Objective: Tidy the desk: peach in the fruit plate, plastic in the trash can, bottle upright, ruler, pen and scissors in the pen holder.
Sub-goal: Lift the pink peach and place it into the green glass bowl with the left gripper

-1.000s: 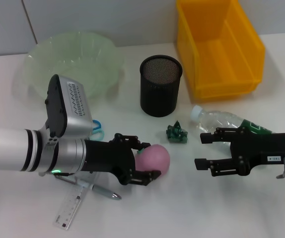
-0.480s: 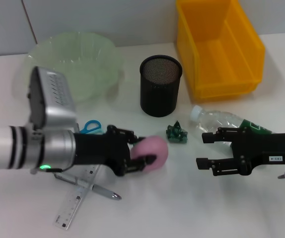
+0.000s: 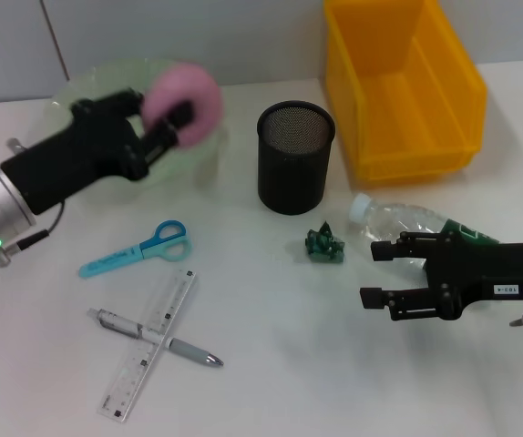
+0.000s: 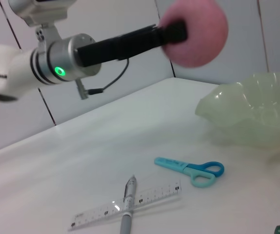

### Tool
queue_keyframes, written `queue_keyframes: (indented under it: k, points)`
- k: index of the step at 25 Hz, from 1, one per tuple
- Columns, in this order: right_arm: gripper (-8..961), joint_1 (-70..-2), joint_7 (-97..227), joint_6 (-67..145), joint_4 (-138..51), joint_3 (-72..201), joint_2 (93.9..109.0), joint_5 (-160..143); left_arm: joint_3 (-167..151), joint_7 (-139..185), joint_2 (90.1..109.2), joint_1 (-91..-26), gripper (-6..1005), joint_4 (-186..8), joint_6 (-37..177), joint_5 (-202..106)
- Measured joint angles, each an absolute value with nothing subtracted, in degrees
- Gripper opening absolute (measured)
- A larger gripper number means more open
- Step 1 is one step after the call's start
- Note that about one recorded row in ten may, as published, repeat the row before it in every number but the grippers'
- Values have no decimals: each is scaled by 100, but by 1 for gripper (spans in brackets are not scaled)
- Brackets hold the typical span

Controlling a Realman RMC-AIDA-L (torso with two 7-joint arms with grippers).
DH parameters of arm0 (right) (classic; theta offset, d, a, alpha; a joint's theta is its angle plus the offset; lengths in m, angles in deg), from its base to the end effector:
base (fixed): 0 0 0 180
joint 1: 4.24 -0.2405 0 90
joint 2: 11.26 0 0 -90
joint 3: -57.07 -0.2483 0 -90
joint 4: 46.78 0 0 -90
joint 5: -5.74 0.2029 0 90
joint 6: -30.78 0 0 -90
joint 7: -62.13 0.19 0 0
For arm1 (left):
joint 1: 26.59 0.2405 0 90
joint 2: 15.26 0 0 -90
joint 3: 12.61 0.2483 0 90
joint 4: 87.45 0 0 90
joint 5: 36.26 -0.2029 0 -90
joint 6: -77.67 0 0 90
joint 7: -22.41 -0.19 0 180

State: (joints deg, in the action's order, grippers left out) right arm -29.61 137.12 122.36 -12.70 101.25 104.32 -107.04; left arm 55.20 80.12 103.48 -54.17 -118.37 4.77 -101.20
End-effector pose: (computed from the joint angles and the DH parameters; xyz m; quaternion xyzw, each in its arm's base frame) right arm 0.2670 0.3041 -0.0330 -0.9445 0.2195 0.2202 0.1062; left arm -0.1878 0.3760 -0.0343 -0.8723 -0.1364 -0.3821 0.2729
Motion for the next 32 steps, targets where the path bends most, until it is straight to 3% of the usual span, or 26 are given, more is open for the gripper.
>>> queue_keyframes:
  k: [5,15,28,32]
  points:
    - [788,-2947,13713,12256,-1253,10126,10446,-10691,5530,6248,10389,-5952,344,-10415,961,-8337]
    - [787,-2928,13704,12269,-1266,10118,10468,-10684,5661,5937,10393,-6729,282,-9856,2992,-7638]
    - [788,-2983,13681,12278,-1284,10147,10495,-10696,5665,5942,10392,-6890,181,-9727,3441,-7648]
    - [787,-2990,13682,12280,-1272,10160,10514,-10691,5665,5941,10392,-6883,322,-9724,3445,-7638]
